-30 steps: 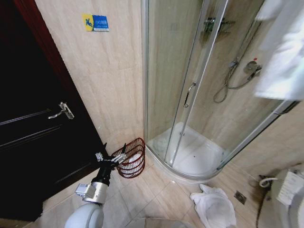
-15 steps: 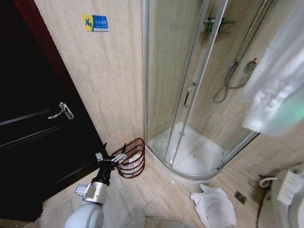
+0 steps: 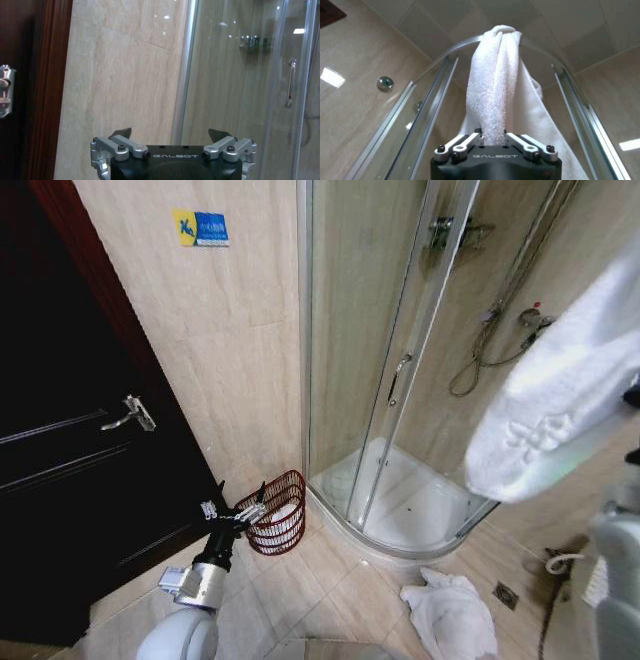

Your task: Discard the used towel into the hamper.

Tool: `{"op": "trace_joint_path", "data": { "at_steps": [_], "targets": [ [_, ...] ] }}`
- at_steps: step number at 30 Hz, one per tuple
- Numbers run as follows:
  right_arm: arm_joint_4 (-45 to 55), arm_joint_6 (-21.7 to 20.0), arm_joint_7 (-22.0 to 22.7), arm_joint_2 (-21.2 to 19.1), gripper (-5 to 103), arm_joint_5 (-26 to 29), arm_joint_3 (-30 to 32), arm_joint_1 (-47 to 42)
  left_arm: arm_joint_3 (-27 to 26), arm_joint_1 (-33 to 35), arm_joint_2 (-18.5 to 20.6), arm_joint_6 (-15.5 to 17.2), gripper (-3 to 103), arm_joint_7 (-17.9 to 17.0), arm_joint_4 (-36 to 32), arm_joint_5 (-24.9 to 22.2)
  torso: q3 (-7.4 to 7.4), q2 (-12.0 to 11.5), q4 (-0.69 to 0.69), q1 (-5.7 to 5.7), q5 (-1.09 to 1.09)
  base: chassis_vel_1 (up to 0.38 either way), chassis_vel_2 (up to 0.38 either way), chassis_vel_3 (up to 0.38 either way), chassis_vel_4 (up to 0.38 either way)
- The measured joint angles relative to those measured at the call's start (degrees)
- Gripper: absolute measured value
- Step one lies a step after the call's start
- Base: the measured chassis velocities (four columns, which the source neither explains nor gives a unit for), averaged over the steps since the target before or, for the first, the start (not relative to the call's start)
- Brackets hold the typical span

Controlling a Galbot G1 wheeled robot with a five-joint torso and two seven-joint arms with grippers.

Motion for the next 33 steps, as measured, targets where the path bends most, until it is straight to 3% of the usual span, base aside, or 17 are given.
{"op": "trace_joint_path", "data": {
  "at_steps": [12, 33],
  "targets": [
    [1.6, 5.6, -2.0, 6.9, 9, -3.2, -2.7, -4.2, 0.0, 0.0, 0.0, 0.0, 100, 0.0, 0.0, 0.0, 0.0, 0.0, 0.0, 0.0, 0.01, 0.0, 0.0, 0.0, 0.0],
    [0.4, 9.5, -3.2, 9.8, 9, -5.9, -4.0, -6.3, 0.0, 0.0, 0.0, 0.0, 100, 0.0, 0.0, 0.0, 0.01, 0.0, 0.0, 0.0, 0.02, 0.0, 0.0, 0.0, 0.0]
  ]
}}
